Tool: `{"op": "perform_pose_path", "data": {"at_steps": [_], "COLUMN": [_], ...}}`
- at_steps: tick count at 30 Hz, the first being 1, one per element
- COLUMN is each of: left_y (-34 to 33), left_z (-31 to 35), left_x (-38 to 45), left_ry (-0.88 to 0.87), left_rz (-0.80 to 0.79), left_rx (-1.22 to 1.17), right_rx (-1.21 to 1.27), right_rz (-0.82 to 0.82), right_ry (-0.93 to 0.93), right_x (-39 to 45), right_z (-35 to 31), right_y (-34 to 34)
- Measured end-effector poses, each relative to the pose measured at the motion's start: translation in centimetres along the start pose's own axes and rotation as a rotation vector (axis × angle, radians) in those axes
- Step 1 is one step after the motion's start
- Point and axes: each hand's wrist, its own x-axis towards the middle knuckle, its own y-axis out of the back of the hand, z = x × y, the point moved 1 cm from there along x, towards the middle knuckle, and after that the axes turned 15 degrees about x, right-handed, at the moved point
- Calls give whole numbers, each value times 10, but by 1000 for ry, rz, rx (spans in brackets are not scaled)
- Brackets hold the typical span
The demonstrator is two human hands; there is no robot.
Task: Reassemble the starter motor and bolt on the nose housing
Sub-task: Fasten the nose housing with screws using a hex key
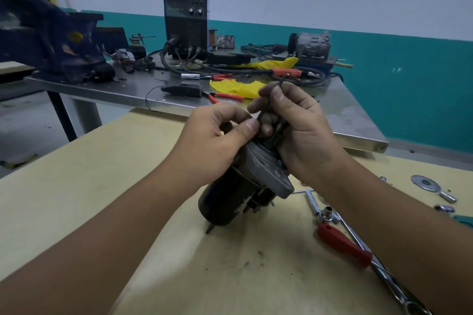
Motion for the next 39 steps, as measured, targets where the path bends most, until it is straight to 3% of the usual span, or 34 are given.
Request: {"op": "perform_pose_path", "data": {"at_steps": [4, 10, 18, 24, 31, 36, 39], "left_y": [-2, -7, -4, -9, -3, -6, -7], "left_z": [-2, 2, -1, 4, 5, 10, 8], "left_x": [2, -3, 1, -5, 2, -4, -4], "left_ry": [21, 3, 44, 18, 95, 65, 66], "left_rz": [-58, 23, -81, 100, -68, 97, 120], "left_rx": [-55, -58, -123, -25, -135, -30, -54], "right_rx": [2, -21, -5, -79, -28, -46, -39], "right_rz": [24, 59, 21, 64, -3, 15, 14], "right_ry": [-21, 1, 5, 19, -23, 1, 12], "right_x": [-2, -2, -1, -4, -4, -2, -2], "right_z": [0, 0, 0, 0, -3, 1, 1], "right_y": [-1, -1, -3, -7, -5, -3, -2]}}
